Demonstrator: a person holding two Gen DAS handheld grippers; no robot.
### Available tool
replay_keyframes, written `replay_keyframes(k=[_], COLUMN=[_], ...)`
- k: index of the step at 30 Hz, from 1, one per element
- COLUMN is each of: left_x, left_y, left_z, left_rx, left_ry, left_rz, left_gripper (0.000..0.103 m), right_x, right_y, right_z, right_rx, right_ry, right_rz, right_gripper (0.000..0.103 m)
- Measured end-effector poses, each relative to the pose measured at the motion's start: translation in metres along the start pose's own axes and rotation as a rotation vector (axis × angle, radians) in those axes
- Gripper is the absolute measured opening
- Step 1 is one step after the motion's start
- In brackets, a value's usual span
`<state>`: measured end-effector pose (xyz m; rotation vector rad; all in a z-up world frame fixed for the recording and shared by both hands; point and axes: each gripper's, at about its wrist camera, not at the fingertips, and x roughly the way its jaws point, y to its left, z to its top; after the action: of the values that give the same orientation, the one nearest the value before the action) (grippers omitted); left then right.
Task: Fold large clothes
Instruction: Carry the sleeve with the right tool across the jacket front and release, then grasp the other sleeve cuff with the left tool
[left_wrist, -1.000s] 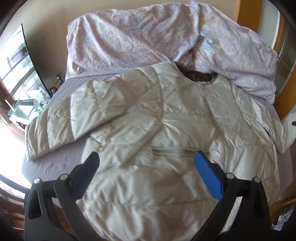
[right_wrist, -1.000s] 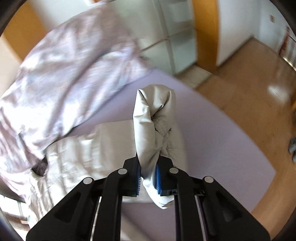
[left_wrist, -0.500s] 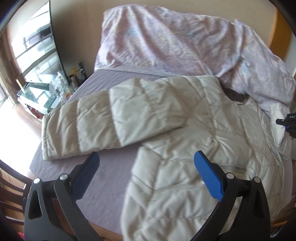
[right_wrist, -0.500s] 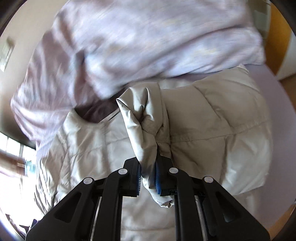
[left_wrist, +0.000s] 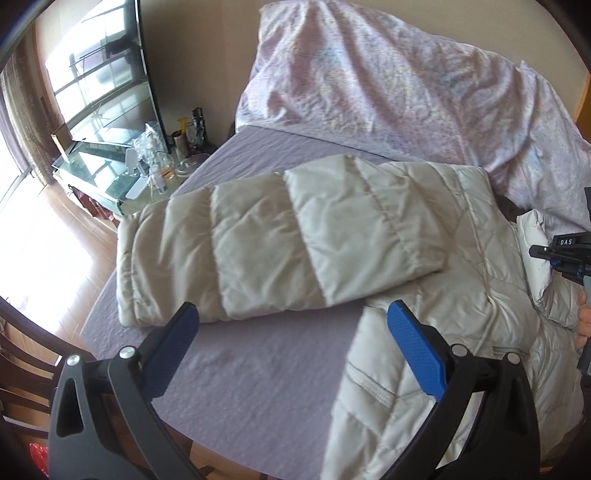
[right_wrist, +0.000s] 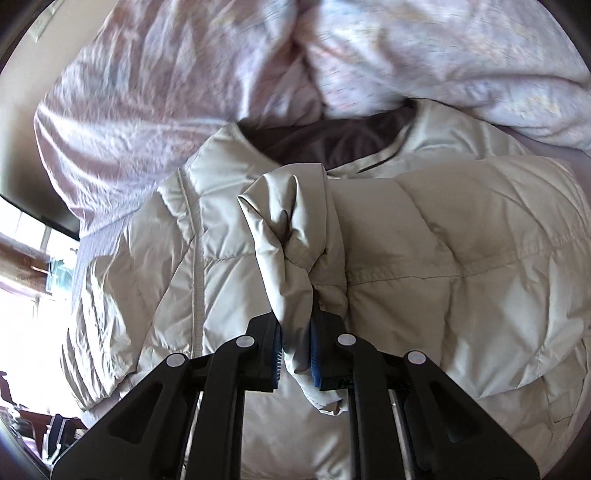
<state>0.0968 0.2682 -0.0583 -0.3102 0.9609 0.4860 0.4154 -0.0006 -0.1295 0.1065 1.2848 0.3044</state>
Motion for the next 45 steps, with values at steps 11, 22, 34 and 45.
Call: replay_keyframes(k=[11,22,34,45], left_x=[0.018,0.034,0.055,0.070], left_y=[0.034,0.079,0.134,0.184], left_z=[0.015,0.024,0.029,0.023], left_rx=[-0.030,-0.121,-0.240,-0.414], left_ry=[0.019,0.041,0.061,0.095], left_rz=[0.058,0.108,0.132,0.037], left_gripper=[0.101,0.101,0.101,0.094], right_x=[-0.029,0.017,0.045,0.040], right_y=[0.004,-0.023,0.001,-0.004], right_z=[0.013,0.007,0.002,-0.001], right_rx=[-0.041,0.018,-0.118,-0.121], right_ry=[-0.092,-0.022,0.024,0.019], right_rz=[0.114,-0.038,-0.127,-0.121], right_gripper=[0.052,0.049,0.049,0.049])
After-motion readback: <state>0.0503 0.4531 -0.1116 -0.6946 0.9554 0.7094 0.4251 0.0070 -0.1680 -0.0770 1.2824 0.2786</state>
